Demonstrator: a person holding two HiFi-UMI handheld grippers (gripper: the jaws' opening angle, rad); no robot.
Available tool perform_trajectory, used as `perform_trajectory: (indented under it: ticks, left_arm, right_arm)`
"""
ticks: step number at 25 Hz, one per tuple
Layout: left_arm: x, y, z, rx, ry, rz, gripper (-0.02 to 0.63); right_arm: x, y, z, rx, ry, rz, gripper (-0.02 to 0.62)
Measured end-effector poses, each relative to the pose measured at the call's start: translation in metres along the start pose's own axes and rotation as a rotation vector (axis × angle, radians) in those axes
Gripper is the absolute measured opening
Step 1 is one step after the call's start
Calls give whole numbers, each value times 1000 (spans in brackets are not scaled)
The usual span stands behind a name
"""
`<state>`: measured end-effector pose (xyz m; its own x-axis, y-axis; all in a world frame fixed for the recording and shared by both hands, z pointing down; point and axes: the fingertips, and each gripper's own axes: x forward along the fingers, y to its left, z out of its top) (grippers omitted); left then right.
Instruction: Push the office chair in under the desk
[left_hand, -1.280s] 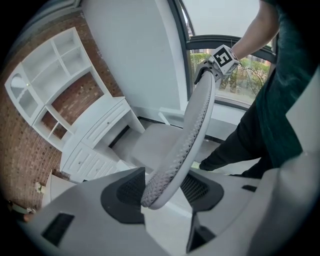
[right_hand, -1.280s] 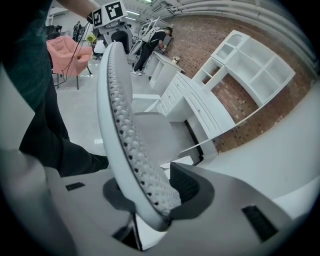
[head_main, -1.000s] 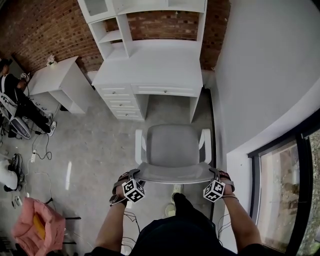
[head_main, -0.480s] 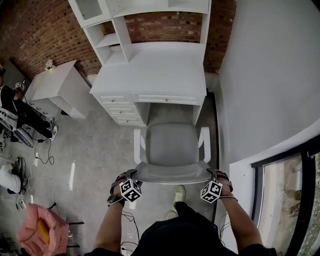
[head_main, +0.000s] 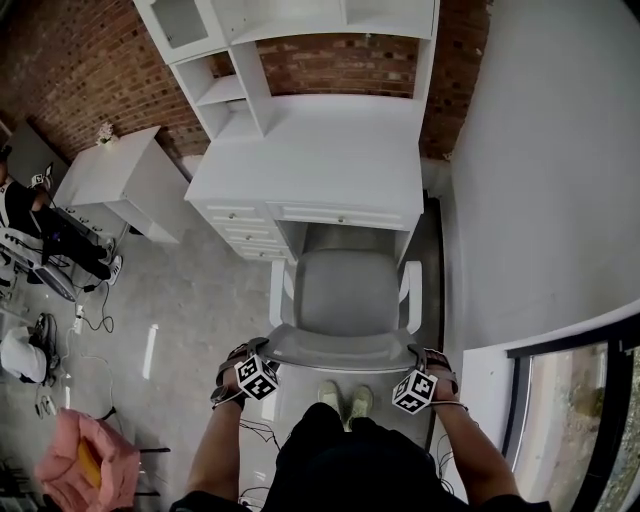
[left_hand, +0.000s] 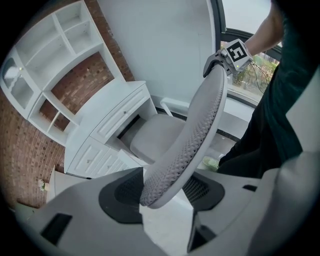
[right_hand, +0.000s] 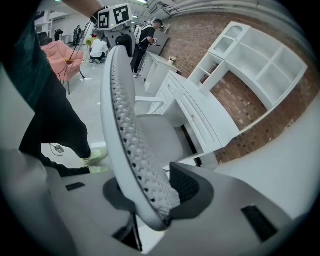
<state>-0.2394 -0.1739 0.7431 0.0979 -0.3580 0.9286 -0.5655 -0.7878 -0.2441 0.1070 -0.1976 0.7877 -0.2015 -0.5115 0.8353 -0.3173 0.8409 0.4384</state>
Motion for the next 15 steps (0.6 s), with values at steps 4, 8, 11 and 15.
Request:
perform_trajectory:
  ticks: [4,8,11,15]
  left_arm:
    - [8,30,5,11,-8,2,225]
    - [17,53,8,30,-8,-14,225]
    - [24,68,13,39,-20,-19,225]
    - [31,93,19,57,-36,-16,227]
  right_arm:
    - [14,-19,16,9,0,-15,123]
    - [25,-29,27,29,17,-21,123]
    - [34,-38,32,37,27,-23,124]
    - [45,-49,43,50,38,-27,123]
